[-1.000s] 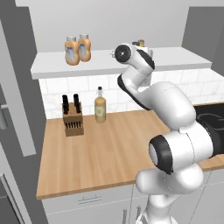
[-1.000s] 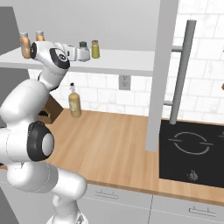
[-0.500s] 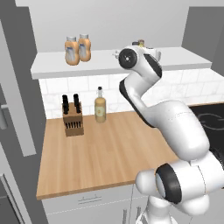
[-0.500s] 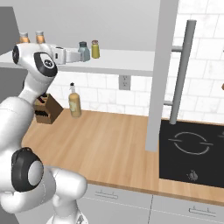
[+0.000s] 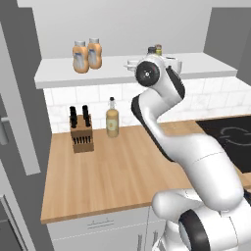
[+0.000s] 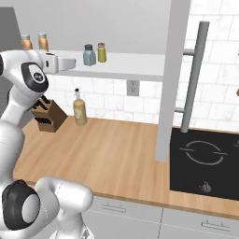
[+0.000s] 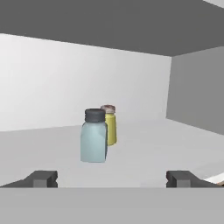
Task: Put the shaker and condiment bottle from the counter next to their counterparts in the cabinet.
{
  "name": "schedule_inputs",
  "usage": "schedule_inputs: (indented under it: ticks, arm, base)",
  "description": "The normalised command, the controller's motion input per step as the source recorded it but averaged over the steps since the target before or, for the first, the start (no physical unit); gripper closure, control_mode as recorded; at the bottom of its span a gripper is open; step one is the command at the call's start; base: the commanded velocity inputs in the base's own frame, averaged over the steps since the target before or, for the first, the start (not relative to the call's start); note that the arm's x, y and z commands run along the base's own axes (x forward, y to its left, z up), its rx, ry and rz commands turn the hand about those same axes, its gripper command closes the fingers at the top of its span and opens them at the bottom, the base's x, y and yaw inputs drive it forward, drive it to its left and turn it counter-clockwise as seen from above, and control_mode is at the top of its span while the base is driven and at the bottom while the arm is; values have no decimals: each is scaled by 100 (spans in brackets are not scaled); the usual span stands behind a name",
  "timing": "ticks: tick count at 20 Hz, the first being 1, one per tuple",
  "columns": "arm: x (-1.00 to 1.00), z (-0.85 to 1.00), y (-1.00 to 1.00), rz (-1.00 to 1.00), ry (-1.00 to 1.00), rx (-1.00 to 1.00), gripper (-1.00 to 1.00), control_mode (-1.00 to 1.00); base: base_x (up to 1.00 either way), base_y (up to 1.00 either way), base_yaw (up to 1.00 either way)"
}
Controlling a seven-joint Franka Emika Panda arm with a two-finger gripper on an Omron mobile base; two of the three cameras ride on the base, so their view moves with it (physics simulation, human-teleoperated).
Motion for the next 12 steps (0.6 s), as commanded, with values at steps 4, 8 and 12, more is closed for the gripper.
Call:
schedule_inputs:
  ticks: [4, 8, 12]
  arm:
    - [-84, 4, 41, 10, 0, 0, -100, -100]
    - [-99, 8, 31, 5, 0, 0, -100, -100]
    - [-97, 3, 18, 3, 0, 0, -100, -100]
  base:
    - [0, 0, 0]
    - [0, 0, 0]
    - [0, 0, 0]
